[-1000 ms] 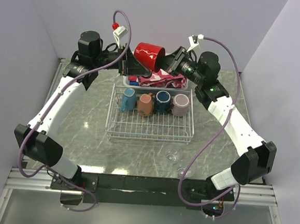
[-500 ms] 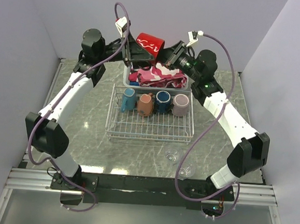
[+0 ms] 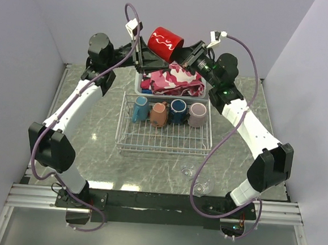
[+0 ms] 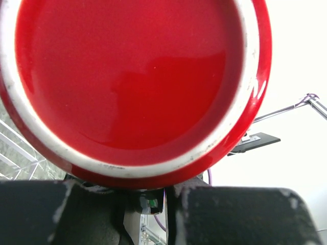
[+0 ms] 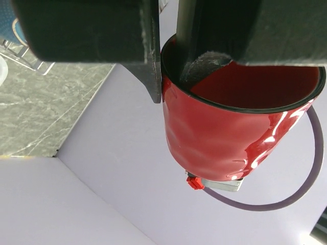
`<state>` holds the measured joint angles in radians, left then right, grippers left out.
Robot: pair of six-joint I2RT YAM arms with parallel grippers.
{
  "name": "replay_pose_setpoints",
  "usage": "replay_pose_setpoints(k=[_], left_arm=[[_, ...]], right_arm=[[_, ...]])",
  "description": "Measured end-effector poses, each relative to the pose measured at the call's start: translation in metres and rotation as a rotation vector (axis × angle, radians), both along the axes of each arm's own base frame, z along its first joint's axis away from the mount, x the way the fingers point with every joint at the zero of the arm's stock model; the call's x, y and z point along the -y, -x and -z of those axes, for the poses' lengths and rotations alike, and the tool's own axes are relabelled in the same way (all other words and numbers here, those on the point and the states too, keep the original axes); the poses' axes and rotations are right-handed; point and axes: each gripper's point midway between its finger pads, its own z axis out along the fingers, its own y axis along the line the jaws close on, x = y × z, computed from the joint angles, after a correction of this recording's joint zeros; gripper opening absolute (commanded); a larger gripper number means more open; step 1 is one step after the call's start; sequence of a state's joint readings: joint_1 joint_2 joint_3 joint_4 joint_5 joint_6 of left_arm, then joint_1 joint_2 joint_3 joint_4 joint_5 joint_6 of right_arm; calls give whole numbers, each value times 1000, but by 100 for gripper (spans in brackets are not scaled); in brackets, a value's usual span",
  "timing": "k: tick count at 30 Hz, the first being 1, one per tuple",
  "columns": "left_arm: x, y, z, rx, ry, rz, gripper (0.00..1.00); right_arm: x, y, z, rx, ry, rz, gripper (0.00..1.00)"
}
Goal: Load the cups into the dish rack
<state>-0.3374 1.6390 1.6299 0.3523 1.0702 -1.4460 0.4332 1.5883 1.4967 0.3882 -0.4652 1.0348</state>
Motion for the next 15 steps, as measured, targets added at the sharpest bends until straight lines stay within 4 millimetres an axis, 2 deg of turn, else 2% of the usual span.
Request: replay_pose_setpoints(k=[2, 3, 4, 9, 12, 15], left_arm=[[-1, 0, 1, -3, 0, 0, 1], [-2, 0, 2, -8, 0, -1, 1], [-3, 0, 3, -10, -1, -1, 1], [-8, -1, 17, 36, -63, 8, 1], [-12, -4, 23, 109, -123, -18, 1], [-27, -13, 22, 180, -149, -71, 1]], right_arm=[[-1, 0, 2, -5, 5, -1, 1], [-1, 0, 3, -10, 8, -3, 14], [-2, 0, 5, -17, 13, -3, 20], [0, 8, 22, -87, 59, -25, 36], [12, 21, 34, -135, 93, -27, 37], [30, 37, 48, -181, 139, -18, 39]])
